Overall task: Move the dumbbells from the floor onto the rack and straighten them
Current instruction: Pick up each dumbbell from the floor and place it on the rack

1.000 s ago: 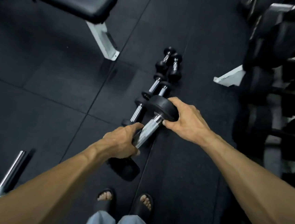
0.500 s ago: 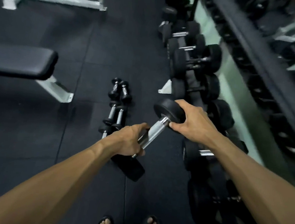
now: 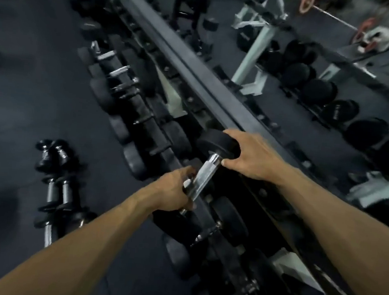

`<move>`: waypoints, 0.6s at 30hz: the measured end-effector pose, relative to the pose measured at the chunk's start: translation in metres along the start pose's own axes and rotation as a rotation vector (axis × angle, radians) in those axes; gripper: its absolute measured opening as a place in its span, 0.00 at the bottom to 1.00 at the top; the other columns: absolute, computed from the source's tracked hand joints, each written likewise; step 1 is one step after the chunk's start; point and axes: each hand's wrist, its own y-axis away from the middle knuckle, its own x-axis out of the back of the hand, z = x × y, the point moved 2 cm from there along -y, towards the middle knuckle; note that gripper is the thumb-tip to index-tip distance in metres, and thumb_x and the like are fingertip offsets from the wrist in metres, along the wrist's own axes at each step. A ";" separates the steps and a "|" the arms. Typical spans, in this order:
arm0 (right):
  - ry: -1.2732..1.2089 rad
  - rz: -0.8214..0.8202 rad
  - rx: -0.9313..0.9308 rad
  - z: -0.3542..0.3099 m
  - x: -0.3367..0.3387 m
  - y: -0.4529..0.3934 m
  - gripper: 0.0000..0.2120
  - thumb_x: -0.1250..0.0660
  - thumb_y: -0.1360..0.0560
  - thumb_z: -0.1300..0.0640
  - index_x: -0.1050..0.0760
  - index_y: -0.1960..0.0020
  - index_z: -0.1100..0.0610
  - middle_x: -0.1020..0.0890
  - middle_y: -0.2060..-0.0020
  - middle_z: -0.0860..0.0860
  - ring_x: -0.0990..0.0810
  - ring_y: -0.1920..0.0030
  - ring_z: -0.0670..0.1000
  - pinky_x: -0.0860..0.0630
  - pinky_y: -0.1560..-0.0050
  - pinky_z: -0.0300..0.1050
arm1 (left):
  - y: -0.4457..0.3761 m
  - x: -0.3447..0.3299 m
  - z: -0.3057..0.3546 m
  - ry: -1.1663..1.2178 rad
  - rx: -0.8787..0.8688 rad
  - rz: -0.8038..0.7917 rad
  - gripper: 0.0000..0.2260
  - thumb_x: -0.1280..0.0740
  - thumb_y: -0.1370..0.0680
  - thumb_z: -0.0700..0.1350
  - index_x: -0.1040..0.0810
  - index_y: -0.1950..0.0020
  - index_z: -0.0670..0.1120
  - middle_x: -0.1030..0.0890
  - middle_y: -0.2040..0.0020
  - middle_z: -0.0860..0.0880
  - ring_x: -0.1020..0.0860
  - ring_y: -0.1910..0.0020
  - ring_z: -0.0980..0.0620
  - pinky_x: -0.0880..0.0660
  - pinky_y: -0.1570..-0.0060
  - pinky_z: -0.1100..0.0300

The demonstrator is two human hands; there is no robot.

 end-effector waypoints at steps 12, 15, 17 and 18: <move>0.030 0.032 -0.225 0.196 0.091 0.036 0.25 0.26 0.31 0.53 0.28 0.35 0.46 0.18 0.49 0.47 0.19 0.49 0.53 0.24 0.44 0.54 | -0.135 -0.093 0.163 -0.048 -0.143 -0.141 0.34 0.23 0.31 0.45 0.34 0.29 0.52 0.21 0.46 0.49 0.22 0.48 0.49 0.25 0.49 0.57; 0.003 0.027 -0.256 0.224 0.085 0.033 0.27 0.26 0.30 0.54 0.30 0.34 0.45 0.18 0.49 0.46 0.19 0.49 0.52 0.23 0.43 0.53 | -0.154 -0.107 0.172 -0.037 -0.119 -0.148 0.33 0.23 0.31 0.44 0.34 0.30 0.50 0.22 0.51 0.50 0.22 0.51 0.49 0.27 0.53 0.59; -0.017 0.038 -0.255 0.236 0.080 0.028 0.28 0.26 0.29 0.54 0.31 0.32 0.44 0.17 0.48 0.46 0.18 0.49 0.51 0.24 0.42 0.52 | -0.163 -0.113 0.173 -0.036 -0.101 -0.136 0.33 0.23 0.31 0.44 0.34 0.30 0.51 0.24 0.52 0.51 0.23 0.52 0.49 0.27 0.52 0.58; -0.029 0.038 -0.252 0.239 0.078 0.027 0.28 0.26 0.29 0.54 0.31 0.32 0.44 0.17 0.49 0.45 0.18 0.49 0.51 0.24 0.42 0.51 | -0.164 -0.114 0.172 -0.033 -0.089 -0.140 0.33 0.23 0.31 0.44 0.34 0.29 0.52 0.24 0.52 0.51 0.22 0.51 0.49 0.26 0.51 0.58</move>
